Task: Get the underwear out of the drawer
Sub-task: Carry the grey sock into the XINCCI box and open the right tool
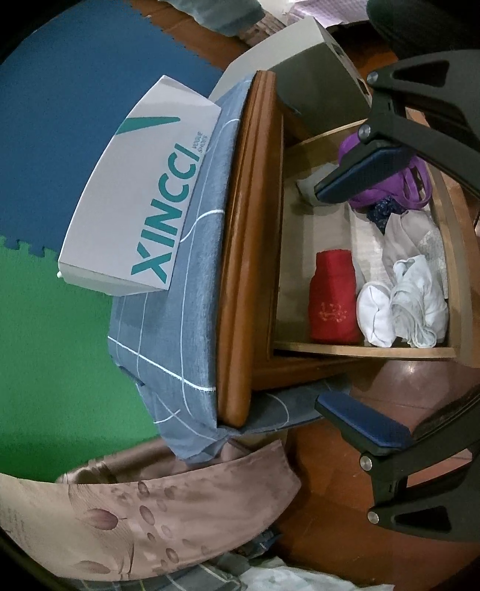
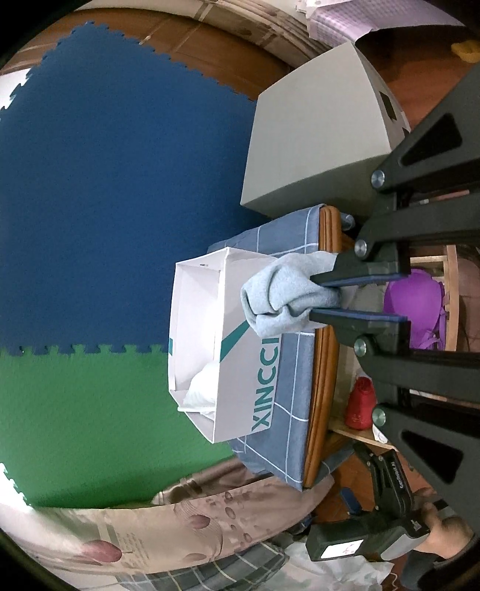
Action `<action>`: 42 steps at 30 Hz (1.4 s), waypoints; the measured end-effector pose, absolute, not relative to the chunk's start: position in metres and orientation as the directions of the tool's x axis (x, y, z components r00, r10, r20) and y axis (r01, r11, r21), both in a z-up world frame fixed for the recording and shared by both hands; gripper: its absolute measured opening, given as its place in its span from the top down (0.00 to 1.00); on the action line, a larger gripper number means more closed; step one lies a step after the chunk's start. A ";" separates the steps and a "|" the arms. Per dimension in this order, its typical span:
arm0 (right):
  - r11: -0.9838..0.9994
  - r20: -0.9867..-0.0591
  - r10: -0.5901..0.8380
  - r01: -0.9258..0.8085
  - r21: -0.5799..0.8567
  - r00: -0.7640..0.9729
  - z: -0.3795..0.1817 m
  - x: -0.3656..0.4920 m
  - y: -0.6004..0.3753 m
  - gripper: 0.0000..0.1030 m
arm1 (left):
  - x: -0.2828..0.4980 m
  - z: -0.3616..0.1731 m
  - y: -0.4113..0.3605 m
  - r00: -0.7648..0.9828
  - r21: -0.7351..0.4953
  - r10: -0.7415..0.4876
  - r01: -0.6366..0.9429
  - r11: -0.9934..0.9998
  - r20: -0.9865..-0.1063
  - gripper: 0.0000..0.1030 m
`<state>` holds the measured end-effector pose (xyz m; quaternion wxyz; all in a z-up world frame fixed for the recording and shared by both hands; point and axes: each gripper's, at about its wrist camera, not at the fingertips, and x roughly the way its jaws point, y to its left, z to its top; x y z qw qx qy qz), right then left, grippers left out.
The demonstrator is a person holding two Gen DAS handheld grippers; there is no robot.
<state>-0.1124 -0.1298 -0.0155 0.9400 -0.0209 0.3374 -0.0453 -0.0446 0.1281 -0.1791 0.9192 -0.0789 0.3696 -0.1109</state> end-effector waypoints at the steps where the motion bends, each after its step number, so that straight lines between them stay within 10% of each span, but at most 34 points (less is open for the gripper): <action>1: 0.995 -0.633 -0.098 0.070 -0.070 0.768 -0.015 -0.113 -0.129 0.89 | -0.045 -0.179 0.128 0.702 -0.227 -0.263 0.146 0.963 -0.662 0.02; 42: 0.995 -0.576 -0.085 0.035 -0.097 0.813 0.038 0.046 -0.133 0.89 | -0.043 -0.190 0.112 0.583 -0.323 -0.366 0.183 0.929 -0.725 0.02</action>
